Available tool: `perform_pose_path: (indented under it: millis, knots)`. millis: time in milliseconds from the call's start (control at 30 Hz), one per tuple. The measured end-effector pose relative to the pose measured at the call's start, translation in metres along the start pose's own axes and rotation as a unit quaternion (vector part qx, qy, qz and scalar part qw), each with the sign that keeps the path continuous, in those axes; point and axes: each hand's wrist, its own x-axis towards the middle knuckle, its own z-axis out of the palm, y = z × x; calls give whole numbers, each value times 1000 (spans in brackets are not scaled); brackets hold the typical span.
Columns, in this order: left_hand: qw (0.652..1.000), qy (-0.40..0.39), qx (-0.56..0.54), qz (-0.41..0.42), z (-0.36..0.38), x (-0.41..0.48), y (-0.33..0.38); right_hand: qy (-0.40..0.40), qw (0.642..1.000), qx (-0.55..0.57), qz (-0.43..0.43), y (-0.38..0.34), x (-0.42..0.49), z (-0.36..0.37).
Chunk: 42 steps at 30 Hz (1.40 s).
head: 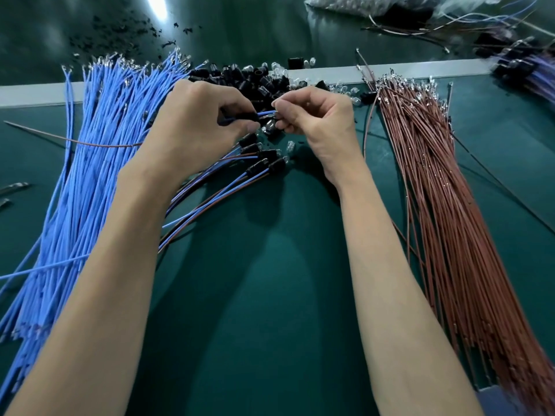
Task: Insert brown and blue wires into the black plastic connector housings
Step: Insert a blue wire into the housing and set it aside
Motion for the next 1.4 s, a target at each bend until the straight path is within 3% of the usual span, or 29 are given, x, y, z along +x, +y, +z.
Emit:
perform_pose_path:
  millis: [367, 700, 1233, 1333, 1400]
  knots:
    - [1000, 23, -9, 2, 10, 1, 6, 20, 999, -30, -16, 2, 2, 5]
    - [998, 65, 10, -18, 18, -2, 6, 2, 989, -145, -11, 4, 3, 18]
    - [995, 67, -39, -57, 22, -1, -1, 25, 981, -187, -34, 2, 0, 24]
    - [995, 58, -48, -61, 22, -2, -3, 93, 966, -238, -45, 0, 5, 14]
    - [995, 50, -53, -62, 22, -2, -4, 166, 920, -352, -38, -1, 10, 1]
